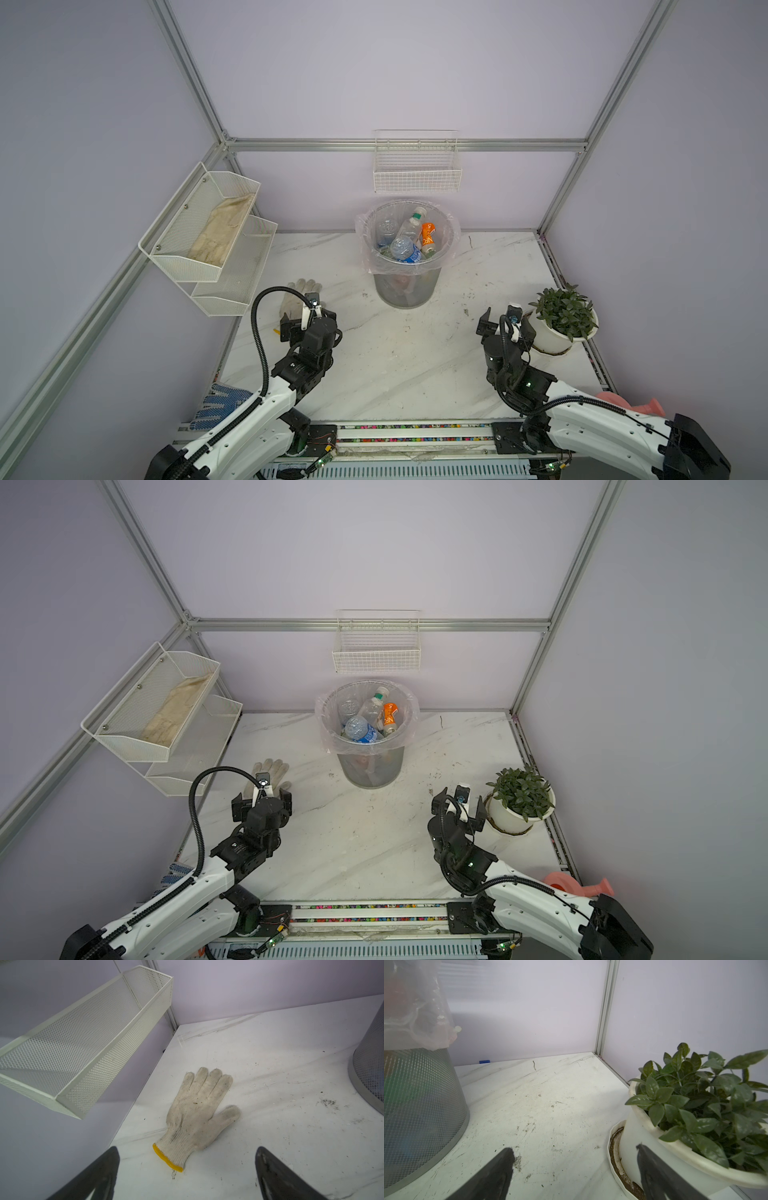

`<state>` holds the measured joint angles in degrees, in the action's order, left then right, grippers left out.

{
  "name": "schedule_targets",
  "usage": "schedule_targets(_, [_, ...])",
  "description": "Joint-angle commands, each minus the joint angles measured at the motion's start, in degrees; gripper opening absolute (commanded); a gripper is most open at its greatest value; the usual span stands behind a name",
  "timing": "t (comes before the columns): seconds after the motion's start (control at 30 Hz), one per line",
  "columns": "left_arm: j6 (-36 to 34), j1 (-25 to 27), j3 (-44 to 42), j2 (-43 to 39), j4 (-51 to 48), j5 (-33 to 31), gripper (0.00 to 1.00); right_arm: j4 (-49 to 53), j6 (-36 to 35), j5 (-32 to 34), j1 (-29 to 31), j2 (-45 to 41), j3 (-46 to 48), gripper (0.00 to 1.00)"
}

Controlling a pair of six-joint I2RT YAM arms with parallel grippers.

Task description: Throw the plastic bottles in the bin

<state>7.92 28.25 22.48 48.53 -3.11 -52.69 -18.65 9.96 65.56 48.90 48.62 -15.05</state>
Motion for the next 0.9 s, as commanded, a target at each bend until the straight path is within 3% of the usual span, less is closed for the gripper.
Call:
schedule_targets(0.0, [1.1, -0.8, -2.8, 1.1, 5.7, 0.0, 1.00, -5.0, -1.6, 1.9, -0.1, 0.4, 1.1, 0.95])
schedule_targets(0.33, [7.9, -1.2, -4.7, 2.9, 2.8, -2.0, 1.00, -10.4, -4.6, -1.2, -3.6, -0.3, 2.4, 0.95])
schedule_targets(0.6, [8.6, -1.2, -6.6, -1.7, 2.5, -3.9, 1.00, -16.3, -6.7, -2.8, -6.6, -4.2, 5.4, 0.94])
schedule_targets(0.87, [5.4, -1.2, -9.4, -3.4, 9.6, -5.3, 1.00, -21.6, -9.2, -4.5, -8.6, -4.2, 7.0, 0.96])
